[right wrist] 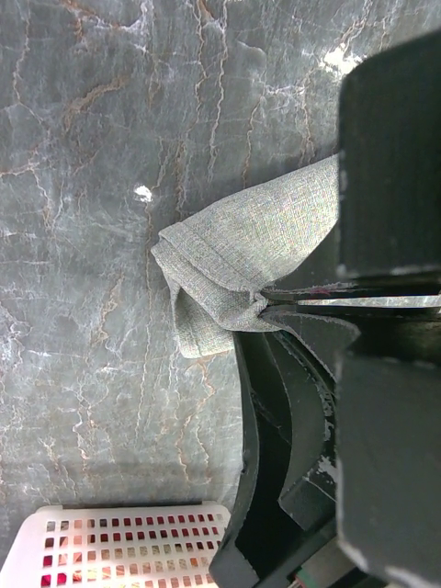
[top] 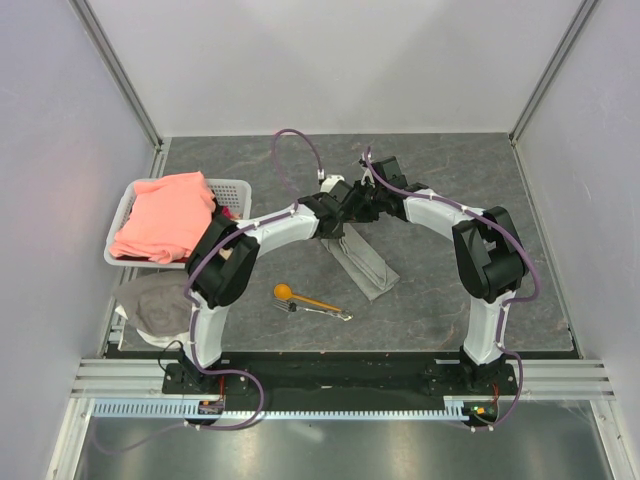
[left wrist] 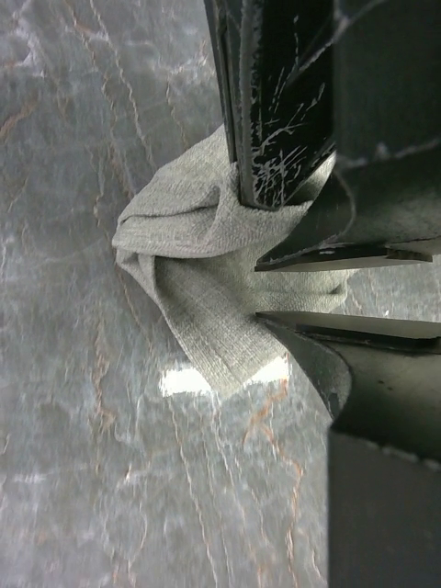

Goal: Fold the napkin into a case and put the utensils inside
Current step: Grasp the top corner of the smaller rectangle folded napkin from the folded napkin.

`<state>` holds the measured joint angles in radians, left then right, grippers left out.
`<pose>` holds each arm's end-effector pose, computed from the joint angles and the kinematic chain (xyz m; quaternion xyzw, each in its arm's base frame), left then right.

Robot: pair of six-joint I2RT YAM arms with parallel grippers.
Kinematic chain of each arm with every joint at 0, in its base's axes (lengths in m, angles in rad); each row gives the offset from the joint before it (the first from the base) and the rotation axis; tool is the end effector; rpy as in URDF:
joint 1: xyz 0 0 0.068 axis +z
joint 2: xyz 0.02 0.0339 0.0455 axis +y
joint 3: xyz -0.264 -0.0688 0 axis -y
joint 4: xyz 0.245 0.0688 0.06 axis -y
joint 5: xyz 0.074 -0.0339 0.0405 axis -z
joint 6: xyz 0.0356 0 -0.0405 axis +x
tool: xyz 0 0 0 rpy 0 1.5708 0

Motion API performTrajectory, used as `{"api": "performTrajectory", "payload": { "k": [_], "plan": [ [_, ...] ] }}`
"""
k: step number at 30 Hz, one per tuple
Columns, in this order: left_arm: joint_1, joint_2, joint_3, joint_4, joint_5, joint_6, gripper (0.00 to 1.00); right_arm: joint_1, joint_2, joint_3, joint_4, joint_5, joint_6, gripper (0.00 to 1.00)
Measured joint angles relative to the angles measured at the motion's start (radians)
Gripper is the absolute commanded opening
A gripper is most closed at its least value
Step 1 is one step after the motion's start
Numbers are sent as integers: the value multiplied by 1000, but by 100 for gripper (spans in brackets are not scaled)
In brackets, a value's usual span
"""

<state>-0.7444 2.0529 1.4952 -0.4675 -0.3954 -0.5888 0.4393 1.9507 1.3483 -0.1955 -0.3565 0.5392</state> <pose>0.3311 -0.2863 0.1773 0.0206 0.9455 -0.0147 0.3246 0.3827 0.1936 0.1924 -0.0212 0.9138 0.3193 0.2502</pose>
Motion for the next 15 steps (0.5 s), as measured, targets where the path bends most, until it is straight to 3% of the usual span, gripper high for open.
{"api": "performTrajectory", "payload": {
  "k": [9,15],
  "plan": [
    [-16,33,33,-13,-76,33,27,0,0,0,0,-6,0,0],
    [-19,43,43,-15,-86,55,36,0,0,0,0,-9,0,0]
  ]
}}
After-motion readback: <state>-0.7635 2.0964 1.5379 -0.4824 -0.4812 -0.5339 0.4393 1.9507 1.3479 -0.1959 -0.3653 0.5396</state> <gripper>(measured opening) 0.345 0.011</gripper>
